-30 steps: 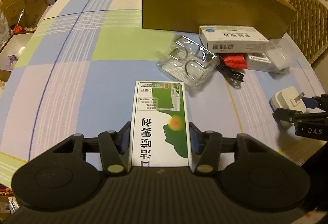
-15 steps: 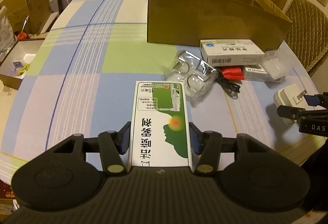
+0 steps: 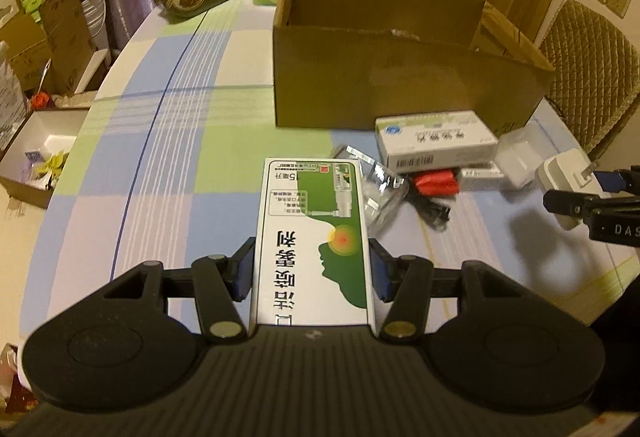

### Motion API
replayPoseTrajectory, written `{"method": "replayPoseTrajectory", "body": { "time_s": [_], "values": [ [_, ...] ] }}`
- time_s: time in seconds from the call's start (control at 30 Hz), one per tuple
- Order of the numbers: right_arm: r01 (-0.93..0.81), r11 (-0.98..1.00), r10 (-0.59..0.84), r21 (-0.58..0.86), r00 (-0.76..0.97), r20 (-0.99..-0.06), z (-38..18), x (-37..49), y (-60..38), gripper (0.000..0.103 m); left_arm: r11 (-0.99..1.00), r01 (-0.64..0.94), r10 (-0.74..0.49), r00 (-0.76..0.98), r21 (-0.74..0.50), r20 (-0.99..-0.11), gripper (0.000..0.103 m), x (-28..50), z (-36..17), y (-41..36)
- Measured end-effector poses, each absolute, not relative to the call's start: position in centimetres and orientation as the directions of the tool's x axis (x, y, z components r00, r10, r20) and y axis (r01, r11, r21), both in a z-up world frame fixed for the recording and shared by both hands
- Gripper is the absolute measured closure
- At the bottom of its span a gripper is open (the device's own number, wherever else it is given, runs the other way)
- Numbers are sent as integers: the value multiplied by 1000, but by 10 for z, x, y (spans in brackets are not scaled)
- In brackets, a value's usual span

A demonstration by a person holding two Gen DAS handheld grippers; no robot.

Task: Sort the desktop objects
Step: 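Lift and carry the plug adapter and medicine box over the cardboard box, then open the right tool releasing the plug while the left tool drops the medicine box into the box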

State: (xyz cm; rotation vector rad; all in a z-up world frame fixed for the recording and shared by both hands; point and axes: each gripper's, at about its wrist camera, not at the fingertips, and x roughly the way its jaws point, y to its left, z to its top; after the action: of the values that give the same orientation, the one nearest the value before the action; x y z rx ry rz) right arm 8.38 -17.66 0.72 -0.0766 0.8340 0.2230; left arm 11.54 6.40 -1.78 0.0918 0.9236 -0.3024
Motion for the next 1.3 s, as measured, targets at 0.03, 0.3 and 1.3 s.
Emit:
{"method": "replayPoseTrajectory", "body": {
  "time_s": [0.03,0.3,1.3],
  "values": [
    [-223,975,167,22,656,-736,11,88,-178,42,953,299,-222,569,-52,-792,52,119,-14,62],
    [-203,979,173,36,718,-674,56,136,-191,42,937,342,-279,610,-72,-742,52,166,21,41],
    [-196,977,194,88,631,-752,14,303,-181,42,903,413,-353,555,-118,-753,52,350,4,-40]
  ]
}}
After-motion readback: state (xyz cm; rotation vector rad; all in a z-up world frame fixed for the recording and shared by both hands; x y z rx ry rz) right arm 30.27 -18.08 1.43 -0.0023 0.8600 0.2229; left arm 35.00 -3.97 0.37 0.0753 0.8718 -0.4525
